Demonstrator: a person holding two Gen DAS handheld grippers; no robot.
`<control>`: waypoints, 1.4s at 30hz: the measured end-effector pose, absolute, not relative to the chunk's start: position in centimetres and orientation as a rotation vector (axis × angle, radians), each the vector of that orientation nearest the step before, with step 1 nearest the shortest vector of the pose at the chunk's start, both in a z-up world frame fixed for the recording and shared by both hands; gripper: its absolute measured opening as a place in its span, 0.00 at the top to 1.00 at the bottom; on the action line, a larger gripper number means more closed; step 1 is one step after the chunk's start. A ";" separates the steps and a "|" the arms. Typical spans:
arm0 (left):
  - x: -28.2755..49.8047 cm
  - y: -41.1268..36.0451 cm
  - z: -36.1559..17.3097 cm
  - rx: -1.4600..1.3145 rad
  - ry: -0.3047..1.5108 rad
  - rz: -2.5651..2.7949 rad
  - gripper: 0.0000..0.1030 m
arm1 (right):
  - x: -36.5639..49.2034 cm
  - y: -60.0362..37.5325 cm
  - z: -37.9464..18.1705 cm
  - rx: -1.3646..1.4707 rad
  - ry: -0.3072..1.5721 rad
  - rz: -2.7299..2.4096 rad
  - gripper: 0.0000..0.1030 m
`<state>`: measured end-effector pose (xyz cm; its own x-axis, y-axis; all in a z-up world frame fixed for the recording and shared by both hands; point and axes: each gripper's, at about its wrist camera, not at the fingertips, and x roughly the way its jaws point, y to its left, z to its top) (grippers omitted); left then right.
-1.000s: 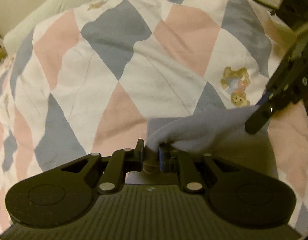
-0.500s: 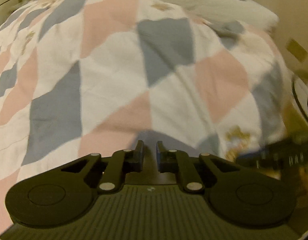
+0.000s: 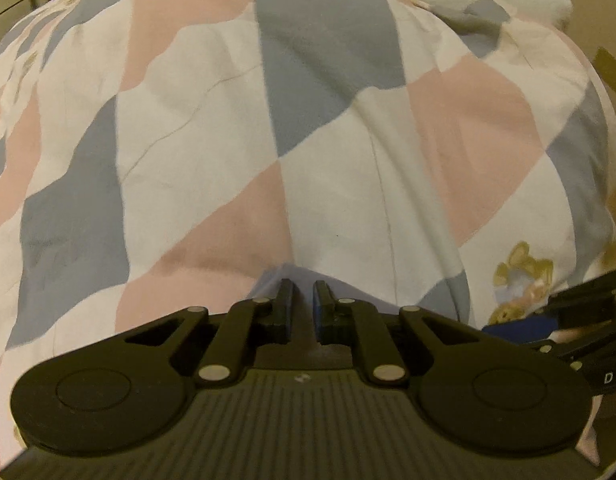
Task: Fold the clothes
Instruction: 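Open both grippers and press the folded bundle flat onto the quilt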
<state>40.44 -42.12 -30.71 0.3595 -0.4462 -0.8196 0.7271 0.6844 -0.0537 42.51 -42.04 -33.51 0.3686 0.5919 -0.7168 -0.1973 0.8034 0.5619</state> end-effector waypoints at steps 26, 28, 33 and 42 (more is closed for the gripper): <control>33.5 -28.1 -27.1 0.205 1.061 -0.366 0.88 | 39.5 -36.6 -27.6 0.275 0.956 0.422 0.72; 33.1 -27.7 -26.6 0.189 1.073 -0.380 0.88 | 38.8 -36.3 -27.6 0.285 0.960 0.395 0.71; 32.8 -26.9 -26.4 0.181 1.099 -0.379 0.88 | 37.0 -35.9 -27.9 0.284 0.979 0.352 0.71; 28.5 -25.8 -23.7 0.058 1.065 -0.535 0.88 | 34.9 -35.6 -25.8 0.269 0.968 0.382 0.68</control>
